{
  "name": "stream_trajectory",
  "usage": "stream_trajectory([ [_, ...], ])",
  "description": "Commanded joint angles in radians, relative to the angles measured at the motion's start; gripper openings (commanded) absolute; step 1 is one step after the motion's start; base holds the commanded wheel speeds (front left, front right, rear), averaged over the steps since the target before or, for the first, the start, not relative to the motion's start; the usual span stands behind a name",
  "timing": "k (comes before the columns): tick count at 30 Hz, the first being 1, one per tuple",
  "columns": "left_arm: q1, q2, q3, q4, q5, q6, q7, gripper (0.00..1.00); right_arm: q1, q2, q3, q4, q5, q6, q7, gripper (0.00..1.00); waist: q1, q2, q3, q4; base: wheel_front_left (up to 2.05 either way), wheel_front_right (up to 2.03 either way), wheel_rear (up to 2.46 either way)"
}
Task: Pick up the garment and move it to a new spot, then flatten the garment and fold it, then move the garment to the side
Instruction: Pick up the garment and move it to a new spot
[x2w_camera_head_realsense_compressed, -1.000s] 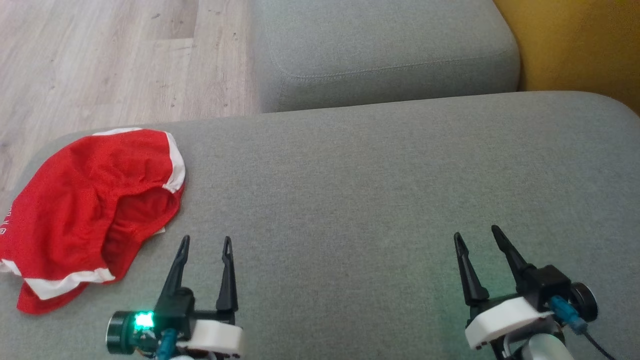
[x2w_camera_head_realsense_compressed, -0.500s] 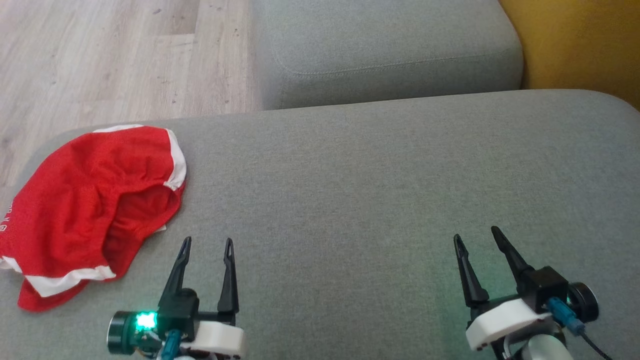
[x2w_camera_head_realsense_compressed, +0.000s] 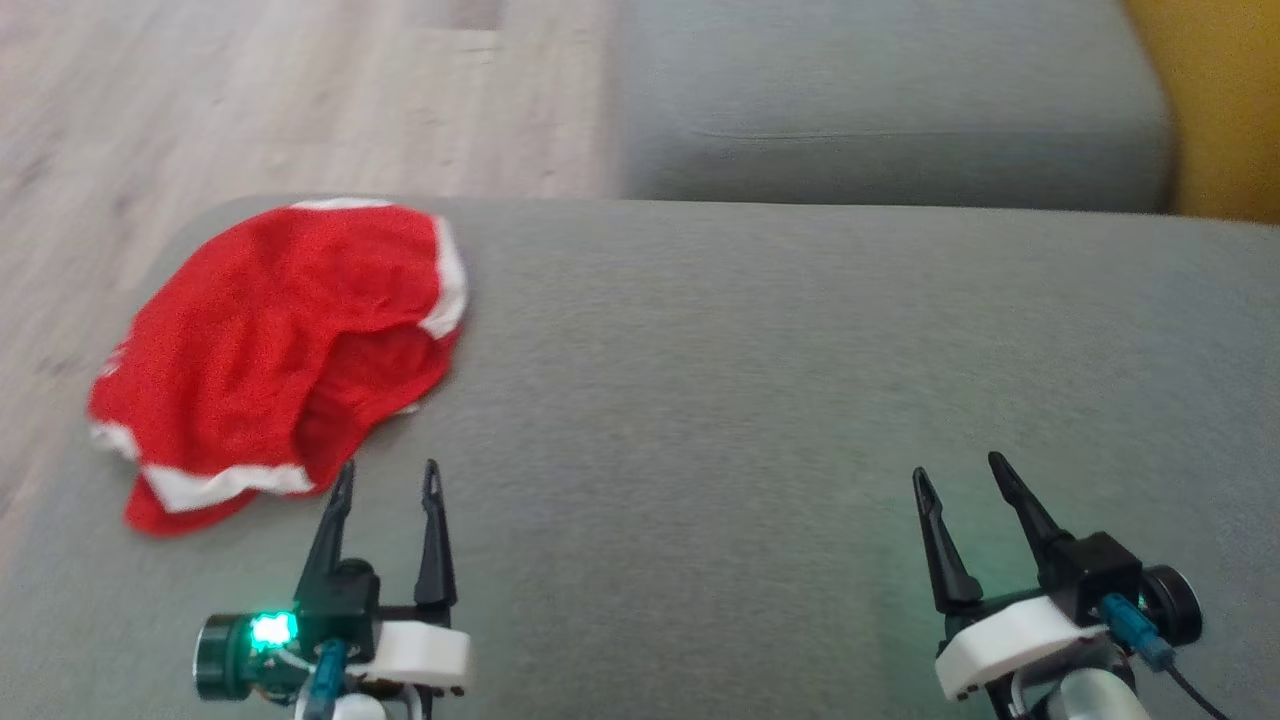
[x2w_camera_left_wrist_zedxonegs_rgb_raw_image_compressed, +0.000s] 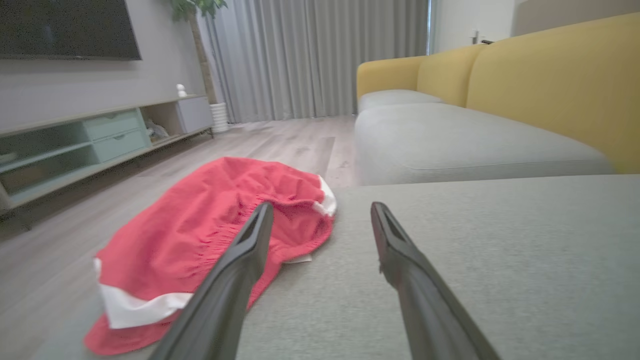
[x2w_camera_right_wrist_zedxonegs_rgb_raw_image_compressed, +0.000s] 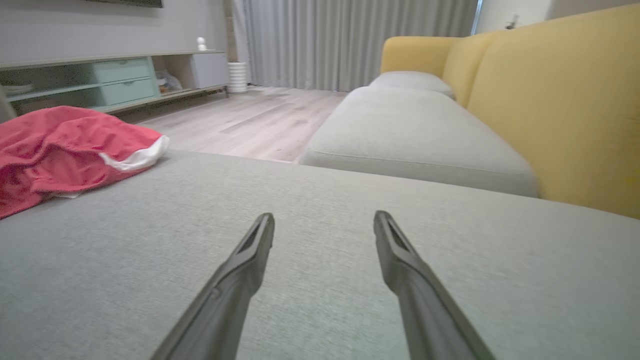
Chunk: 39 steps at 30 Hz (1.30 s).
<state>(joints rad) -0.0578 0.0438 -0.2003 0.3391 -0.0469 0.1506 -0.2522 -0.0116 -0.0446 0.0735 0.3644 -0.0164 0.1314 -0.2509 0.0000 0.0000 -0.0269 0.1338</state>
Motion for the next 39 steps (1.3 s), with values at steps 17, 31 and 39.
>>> stream_trajectory([
  [17, -0.044, 0.023, 0.116, -0.079, 0.020, 0.039, -0.010, 1.00, -0.078, -0.006, 0.028, -0.028, 0.003, -0.001, -0.011, 1.00, 0.0000, 0.0000, 0.042, 0.354, 0.00, 0.00, 0.00],
  [31, -0.321, 0.109, 0.147, -0.166, 0.047, -0.004, -0.010, 1.00, -0.126, -0.023, -0.005, -0.075, -0.109, -0.001, -0.011, 1.00, 0.0000, 0.0000, 0.228, 0.293, 0.00, 0.00, 0.00],
  [39, -0.775, 0.153, 0.111, 0.218, 0.054, -0.083, 0.001, 1.00, -0.239, -0.135, -0.021, -0.135, -0.145, -0.001, -0.011, 1.00, 0.0000, 0.0000, 0.449, 0.212, 0.00, 0.00, 0.00],
])
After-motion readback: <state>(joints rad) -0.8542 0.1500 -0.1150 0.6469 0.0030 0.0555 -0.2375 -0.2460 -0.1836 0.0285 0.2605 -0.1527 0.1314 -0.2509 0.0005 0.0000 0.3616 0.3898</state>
